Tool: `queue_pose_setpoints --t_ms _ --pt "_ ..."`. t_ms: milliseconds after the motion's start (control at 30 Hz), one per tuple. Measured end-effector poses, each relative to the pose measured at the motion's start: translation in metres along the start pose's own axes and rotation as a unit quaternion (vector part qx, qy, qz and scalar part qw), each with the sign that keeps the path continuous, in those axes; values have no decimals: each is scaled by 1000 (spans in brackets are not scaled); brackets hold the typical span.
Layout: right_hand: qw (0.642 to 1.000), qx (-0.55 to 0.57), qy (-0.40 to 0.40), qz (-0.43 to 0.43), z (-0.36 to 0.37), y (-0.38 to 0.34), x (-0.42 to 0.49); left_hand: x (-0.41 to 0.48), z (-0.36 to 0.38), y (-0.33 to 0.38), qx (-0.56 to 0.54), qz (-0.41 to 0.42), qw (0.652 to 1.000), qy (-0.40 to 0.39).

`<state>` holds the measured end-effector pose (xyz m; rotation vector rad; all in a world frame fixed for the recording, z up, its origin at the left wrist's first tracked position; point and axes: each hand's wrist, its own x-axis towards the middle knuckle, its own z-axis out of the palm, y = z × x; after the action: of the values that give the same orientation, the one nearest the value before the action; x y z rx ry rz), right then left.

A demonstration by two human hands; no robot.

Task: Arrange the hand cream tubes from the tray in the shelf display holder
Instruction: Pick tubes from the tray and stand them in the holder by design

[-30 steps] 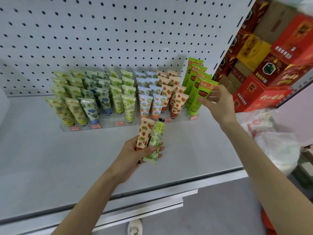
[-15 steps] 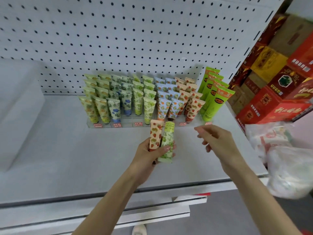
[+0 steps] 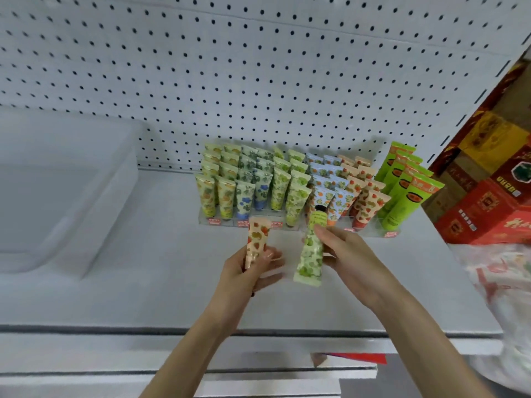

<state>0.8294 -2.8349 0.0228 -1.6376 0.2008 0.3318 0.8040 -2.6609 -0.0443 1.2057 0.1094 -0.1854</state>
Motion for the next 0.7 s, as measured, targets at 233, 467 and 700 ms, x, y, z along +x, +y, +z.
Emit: queue_pose_setpoints --t_ms 233,467,700 --pt "996 -32 -61 63 0 -17 1 10 -32 12 49 5 998 33" --pt "979 -179 -102 15 -18 -45 3 16 -36 6 80 36 996 35" --pt "907 -388 33 -162 -1 -80 28 19 -38 6 80 51 995 42"
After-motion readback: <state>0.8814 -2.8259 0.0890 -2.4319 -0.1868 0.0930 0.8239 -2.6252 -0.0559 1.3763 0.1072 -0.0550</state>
